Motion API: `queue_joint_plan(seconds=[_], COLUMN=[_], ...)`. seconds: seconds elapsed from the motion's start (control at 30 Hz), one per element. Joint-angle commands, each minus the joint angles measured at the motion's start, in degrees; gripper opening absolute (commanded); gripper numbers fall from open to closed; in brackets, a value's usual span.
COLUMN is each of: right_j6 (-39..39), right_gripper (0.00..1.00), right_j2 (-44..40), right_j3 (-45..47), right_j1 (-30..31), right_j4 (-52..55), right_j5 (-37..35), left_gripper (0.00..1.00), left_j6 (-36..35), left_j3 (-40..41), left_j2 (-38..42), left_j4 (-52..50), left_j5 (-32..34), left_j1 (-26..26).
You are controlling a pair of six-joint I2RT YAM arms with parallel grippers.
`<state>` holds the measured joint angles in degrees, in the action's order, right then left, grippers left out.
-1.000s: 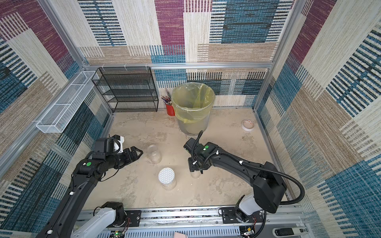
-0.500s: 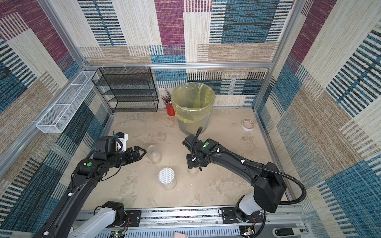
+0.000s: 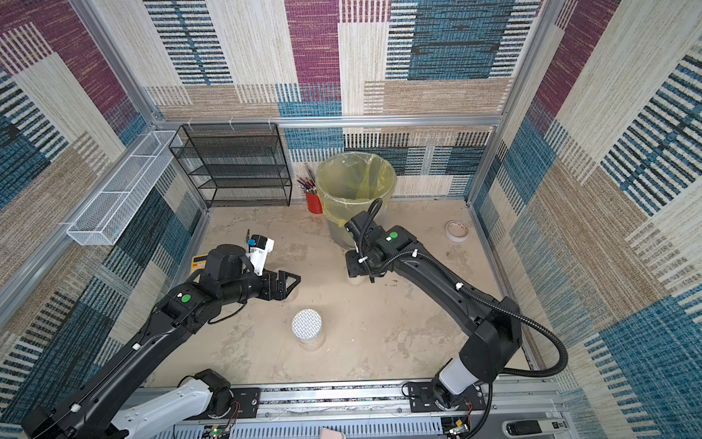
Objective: Empty moldy rice from jars
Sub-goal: Pick up the jar from the center of the board.
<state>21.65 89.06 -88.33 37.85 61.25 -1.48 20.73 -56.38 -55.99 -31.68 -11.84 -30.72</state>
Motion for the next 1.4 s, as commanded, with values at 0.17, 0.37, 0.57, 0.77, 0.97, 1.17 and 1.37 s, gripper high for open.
queue_joint_plan(seconds=[0.17,0.37,0.57,0.77,0.97,1.17,1.37], right_j6=[-5.9,-6.6,-6.5,-6.0,-5.4,-5.3,-5.5], right_gripper=[0.35,0.35,0.34,0.34,0.33,0.33,0.33], right_j2=[1.9,3.0,2.6,0.2,-2.7,-3.9,-3.9], right_j3=[-8.5,-14.0,-16.3,-14.0,-10.5,-9.3,-8.7], right_j1=[-2.0,-2.3,-2.3,-2.3,-2.3,-2.3,-2.3], right_j4=[4.2,6.0,7.5,7.6,7.0,6.5,6.3], right_j5=[5.4,8.6,13.4,17.8,21.6,23.8,25.0], left_gripper=[0.93,0.92,0.9,0.88,0.86,0.84,0.82], left_j6=[-12.8,-22.1,-27.0,-29.9,-31.8,-32.5,-32.4], left_j3=[0.4,-2.1,-1.7,1.4,2.7,3.7,4.8], left_j2=[-1.8,-8.8,-13.7,-15.1,-16.7,-17.2,-17.0], left_j4=[12.5,14.3,20.5,28.0,31.0,34.0,35.7], left_j5=[5.5,9.7,11.2,11.3,11.4,8.9,6.4], left_j1=[-8.6,-16.2,-18.5,-18.5,-18.5,-18.4,-18.5])
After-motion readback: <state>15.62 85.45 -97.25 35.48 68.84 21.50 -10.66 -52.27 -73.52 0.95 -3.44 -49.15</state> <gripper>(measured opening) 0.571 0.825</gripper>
